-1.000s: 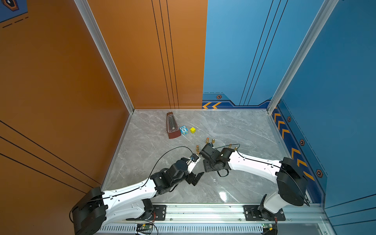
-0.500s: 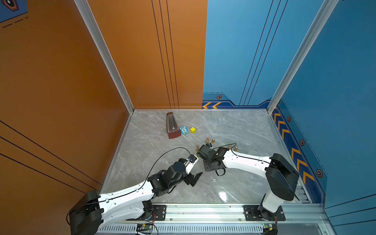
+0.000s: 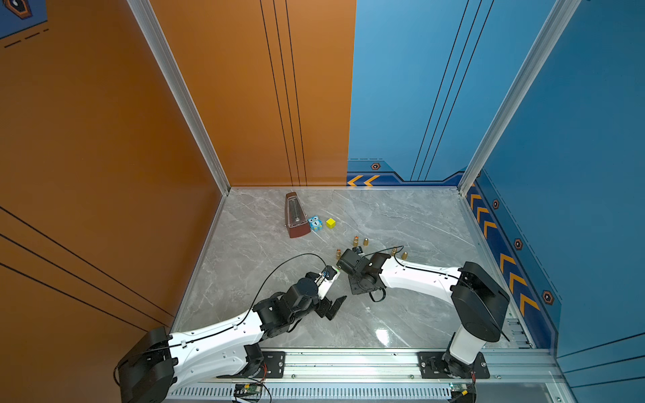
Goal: Open the lipstick cap
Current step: Pick up the lipstick at the center of the board, then open the cover of the lipstick.
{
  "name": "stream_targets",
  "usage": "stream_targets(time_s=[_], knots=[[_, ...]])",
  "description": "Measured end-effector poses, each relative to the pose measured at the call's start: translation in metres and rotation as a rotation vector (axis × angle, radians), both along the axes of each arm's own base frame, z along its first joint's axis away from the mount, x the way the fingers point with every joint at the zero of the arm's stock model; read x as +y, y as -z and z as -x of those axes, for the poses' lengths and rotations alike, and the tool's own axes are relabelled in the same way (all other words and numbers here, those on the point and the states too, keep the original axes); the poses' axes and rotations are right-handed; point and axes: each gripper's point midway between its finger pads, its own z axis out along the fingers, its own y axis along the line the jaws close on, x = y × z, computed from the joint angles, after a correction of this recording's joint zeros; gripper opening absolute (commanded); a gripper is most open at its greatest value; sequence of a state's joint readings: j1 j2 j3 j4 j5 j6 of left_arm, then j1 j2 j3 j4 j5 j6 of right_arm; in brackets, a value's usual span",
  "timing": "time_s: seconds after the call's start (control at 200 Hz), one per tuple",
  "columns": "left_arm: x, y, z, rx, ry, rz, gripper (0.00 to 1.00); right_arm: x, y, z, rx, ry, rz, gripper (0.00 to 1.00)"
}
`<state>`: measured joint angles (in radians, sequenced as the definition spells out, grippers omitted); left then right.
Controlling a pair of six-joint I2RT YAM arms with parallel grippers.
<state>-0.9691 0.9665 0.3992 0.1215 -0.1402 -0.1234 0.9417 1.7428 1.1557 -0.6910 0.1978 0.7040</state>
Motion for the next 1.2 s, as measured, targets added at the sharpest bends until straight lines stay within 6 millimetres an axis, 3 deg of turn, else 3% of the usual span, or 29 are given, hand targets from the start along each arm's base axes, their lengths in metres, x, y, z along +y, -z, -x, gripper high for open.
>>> stream_targets(time_s=[0.16, 0.49, 0.691, 0.786, 1.061, 1.201], knots=[[0.000, -0.002, 0.000, -0.008, 0.000, 0.002, 0.99, 0.006, -0.011, 0.004, 0.018, -0.008, -0.061, 0.21], [-0.008, -0.008, 0.002, -0.047, 0.062, 0.007, 0.96, 0.018, -0.069, 0.016, 0.065, -0.026, -0.326, 0.21], [-0.021, 0.004, 0.003, -0.034, 0.118, -0.015, 0.87, 0.023, -0.084, 0.027, 0.129, -0.046, -0.430, 0.21], [-0.027, 0.007, 0.003, -0.030, 0.143, -0.014, 0.77, 0.024, -0.089, 0.033, 0.156, -0.056, -0.465, 0.21], [-0.049, 0.002, 0.000, -0.029, 0.195, 0.025, 0.62, 0.031, -0.098, 0.044, 0.211, -0.079, -0.548, 0.21], [-0.054, -0.001, 0.001, -0.029, 0.208, 0.045, 0.50, 0.032, -0.098, 0.042, 0.220, -0.068, -0.577, 0.21]])
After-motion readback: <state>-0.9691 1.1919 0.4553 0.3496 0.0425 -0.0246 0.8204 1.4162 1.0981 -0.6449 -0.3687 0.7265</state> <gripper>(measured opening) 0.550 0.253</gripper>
